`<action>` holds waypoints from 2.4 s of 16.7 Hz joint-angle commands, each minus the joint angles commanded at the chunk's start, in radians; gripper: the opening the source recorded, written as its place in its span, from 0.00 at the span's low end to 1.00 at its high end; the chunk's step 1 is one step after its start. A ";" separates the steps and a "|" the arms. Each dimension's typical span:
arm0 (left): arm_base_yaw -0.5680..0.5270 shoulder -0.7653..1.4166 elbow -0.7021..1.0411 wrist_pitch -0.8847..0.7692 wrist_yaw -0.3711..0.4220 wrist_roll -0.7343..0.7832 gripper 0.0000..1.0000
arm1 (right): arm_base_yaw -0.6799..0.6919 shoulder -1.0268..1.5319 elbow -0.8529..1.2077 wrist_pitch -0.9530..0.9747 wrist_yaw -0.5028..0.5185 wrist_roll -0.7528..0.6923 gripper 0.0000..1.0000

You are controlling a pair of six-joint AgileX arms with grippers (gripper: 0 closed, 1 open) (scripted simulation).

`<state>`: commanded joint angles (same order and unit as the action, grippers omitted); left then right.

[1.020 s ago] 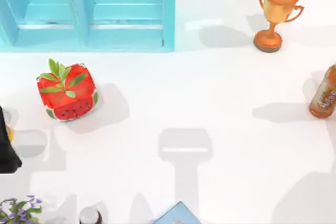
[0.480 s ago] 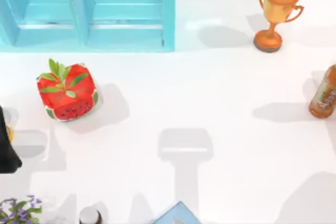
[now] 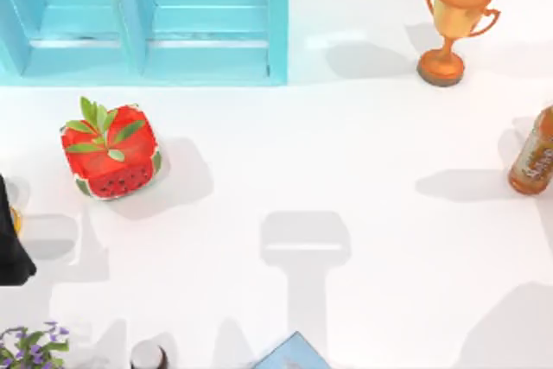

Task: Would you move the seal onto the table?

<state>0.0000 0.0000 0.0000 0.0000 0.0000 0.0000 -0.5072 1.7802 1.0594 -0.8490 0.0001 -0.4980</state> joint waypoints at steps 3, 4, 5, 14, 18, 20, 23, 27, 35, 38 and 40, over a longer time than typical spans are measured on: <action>0.000 0.000 0.000 0.000 0.000 0.000 1.00 | 0.000 0.000 0.000 0.000 0.000 0.000 0.00; 0.000 0.000 0.000 0.000 0.000 0.000 1.00 | 0.000 0.000 0.000 0.000 0.000 0.000 0.00; 0.000 0.000 0.000 0.000 0.000 0.000 1.00 | 0.000 0.000 0.000 0.000 0.000 0.000 0.00; 0.000 0.000 0.000 0.000 0.000 0.000 1.00 | 0.030 -0.015 0.023 -0.031 0.006 0.037 0.00; 0.000 0.000 0.000 0.000 0.000 0.000 1.00 | 0.131 -0.008 0.147 -0.185 0.026 0.220 0.00; 0.000 0.000 0.000 0.000 0.000 0.000 1.00 | 0.195 -0.025 0.218 -0.259 0.033 0.327 0.00; 0.000 0.000 0.000 0.000 0.000 0.000 1.00 | 0.312 -0.086 0.299 -0.369 0.033 0.433 0.00; 0.000 0.000 0.000 0.000 0.000 0.000 1.00 | 0.445 -0.194 0.336 -0.505 0.014 0.483 0.00; 0.000 0.000 0.000 0.000 0.000 0.000 1.00 | 0.505 -0.238 0.347 -0.588 0.001 0.507 0.00; 0.000 0.000 0.000 0.000 0.000 0.000 1.00 | 0.540 -0.203 0.381 -0.579 0.007 0.542 0.00; 0.000 0.000 0.000 0.000 0.000 0.000 1.00 | 0.613 -0.129 0.446 -0.563 0.007 0.613 0.00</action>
<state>0.0000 0.0000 0.0000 0.0000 0.0000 0.0000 0.1053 1.6508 1.5052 -1.4118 0.0070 0.1146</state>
